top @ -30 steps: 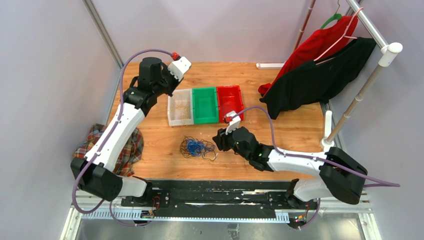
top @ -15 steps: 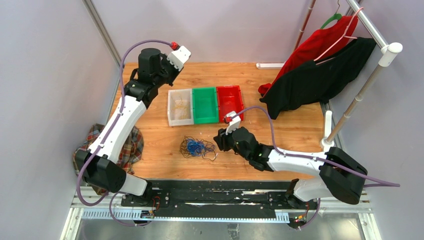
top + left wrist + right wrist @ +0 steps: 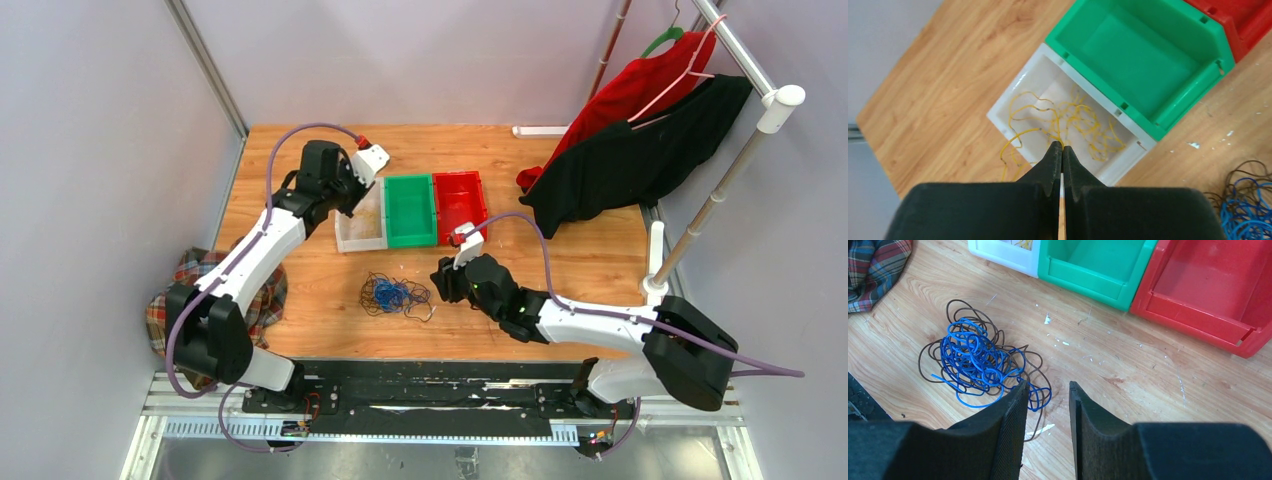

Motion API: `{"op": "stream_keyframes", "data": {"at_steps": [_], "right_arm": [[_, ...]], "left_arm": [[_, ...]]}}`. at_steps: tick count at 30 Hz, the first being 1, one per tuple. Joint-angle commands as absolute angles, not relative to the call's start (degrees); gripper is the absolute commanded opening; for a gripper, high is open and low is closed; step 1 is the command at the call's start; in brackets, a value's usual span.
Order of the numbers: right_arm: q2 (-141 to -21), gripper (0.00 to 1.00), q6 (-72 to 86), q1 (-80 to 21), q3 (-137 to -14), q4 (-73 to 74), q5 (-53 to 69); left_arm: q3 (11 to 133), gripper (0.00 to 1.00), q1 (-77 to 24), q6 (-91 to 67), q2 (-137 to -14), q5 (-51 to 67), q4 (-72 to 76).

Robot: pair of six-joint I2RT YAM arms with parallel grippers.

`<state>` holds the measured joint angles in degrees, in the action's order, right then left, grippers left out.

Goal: Untangle the cables

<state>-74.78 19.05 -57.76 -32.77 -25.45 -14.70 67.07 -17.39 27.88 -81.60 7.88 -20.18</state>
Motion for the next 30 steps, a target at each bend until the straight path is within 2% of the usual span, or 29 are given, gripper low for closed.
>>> {"op": "stream_keyframes", "data": {"at_steps": [1,5,9,16,23,30], "right_arm": [[-73.58,0.36,18.57,-57.3,-33.33,-24.71,-16.25],[-73.29,0.36,18.62,-57.31,-33.02,-24.53,-16.6],[-72.66,0.36,18.55,-57.26,-32.81,-23.92,-17.06],[-72.04,0.36,18.98,-56.4,-31.75,-24.06,-17.1],[-72.92,0.35,19.42,-55.99,-31.73,-24.65,-16.58],[-73.21,0.35,19.62,-55.52,-32.04,-24.7,-16.39]], "left_arm": [[66.98,0.0,-17.38,22.89,-82.39,14.73,-20.47],[67.24,0.01,-17.53,20.22,-84.46,21.52,-22.86],[67.19,0.0,-17.67,19.51,-86.79,21.78,-22.79],[67.78,0.01,-17.67,21.34,-90.99,12.08,-20.03],[66.65,0.0,-18.05,24.57,-94.02,7.57,-13.78],[70.28,0.01,-20.29,26.06,-98.39,2.61,-14.77]]}}
